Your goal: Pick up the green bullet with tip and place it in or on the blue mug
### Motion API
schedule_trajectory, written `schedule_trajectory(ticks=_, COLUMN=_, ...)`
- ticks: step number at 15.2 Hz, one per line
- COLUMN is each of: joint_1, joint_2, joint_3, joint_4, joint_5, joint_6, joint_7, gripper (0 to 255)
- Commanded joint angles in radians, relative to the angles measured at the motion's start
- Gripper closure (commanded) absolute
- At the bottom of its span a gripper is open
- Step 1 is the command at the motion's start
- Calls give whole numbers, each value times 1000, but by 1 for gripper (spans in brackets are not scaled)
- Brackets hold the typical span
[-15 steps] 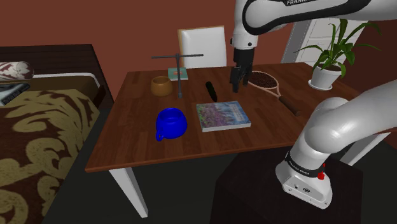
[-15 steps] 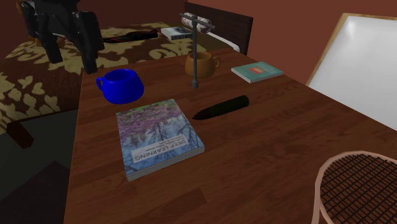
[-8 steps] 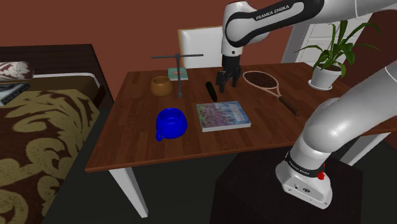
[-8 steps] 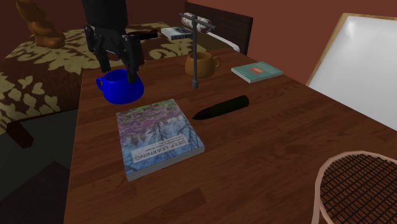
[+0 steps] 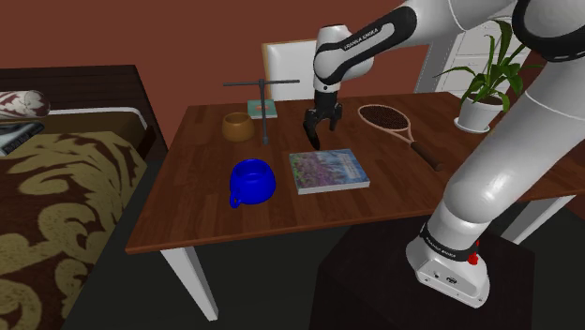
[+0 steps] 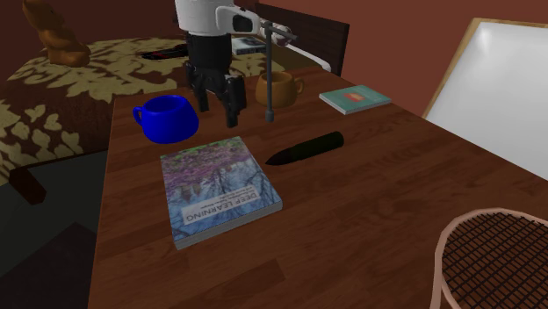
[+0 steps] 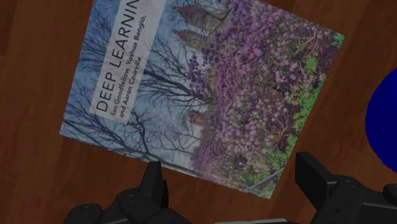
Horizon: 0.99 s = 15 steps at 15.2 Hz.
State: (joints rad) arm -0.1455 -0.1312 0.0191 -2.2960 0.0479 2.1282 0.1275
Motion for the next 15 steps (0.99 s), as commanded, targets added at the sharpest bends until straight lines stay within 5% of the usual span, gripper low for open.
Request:
schedule_trajectory(ticks=1, joint_1=-13, joint_2=61, joint_3=-9, joint_4=33, joint_5=-7, joint_6=42, joint_7=27, gripper=0)
schedule_trajectory(ticks=15, joint_1=-87, joint_2=498, joint_3=-94, joint_4=383, joint_5=-9, joint_6=215, joint_7=189, gripper=0)
